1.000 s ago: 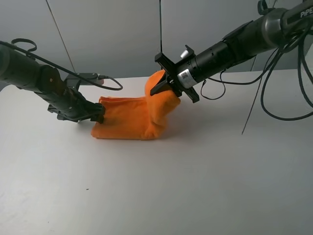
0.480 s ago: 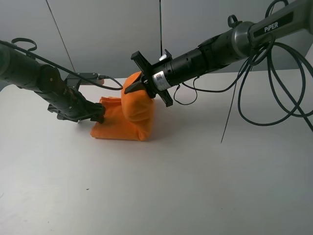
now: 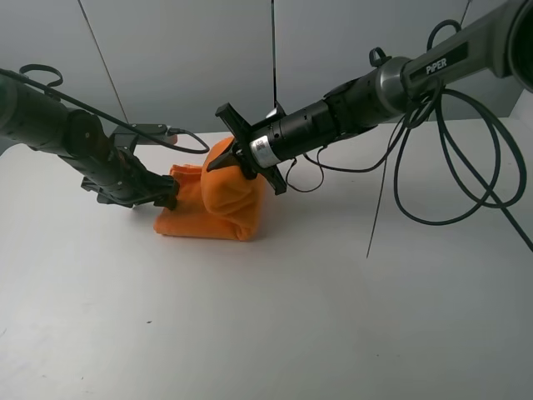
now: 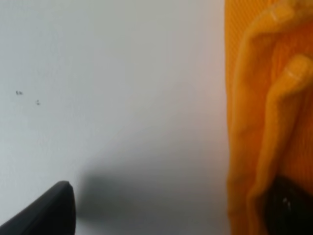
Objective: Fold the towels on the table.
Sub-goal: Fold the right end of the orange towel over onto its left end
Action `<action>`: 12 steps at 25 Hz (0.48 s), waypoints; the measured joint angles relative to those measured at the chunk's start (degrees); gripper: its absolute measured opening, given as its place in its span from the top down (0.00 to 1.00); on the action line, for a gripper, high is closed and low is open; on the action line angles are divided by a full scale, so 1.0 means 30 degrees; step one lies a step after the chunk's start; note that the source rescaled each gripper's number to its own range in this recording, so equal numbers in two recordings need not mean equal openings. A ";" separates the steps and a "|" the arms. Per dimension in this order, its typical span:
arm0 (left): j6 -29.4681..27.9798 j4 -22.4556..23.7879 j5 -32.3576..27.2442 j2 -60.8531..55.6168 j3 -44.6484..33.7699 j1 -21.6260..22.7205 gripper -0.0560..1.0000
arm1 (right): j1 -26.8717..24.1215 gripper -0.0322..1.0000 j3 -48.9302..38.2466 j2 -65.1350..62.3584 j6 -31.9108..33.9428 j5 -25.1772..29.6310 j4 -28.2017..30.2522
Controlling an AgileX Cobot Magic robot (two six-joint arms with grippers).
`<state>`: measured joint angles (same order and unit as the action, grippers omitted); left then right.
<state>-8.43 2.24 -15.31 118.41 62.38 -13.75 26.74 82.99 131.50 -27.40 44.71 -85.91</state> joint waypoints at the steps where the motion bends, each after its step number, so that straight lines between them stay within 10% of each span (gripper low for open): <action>1: 0.0000 0.0000 0.0000 0.0000 0.0000 0.0000 0.01 | 0.0029 0.91 0.0000 0.0028 0.0000 -0.0373 0.0000; 12: 0.0067 0.0000 0.0034 0.0000 0.0000 0.0000 0.01 | 0.0754 0.91 0.0000 0.0045 -0.0083 -0.2327 0.0963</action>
<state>-8.23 2.24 -15.21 118.41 62.38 -13.75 29.00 82.99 131.64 -27.65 37.73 -83.02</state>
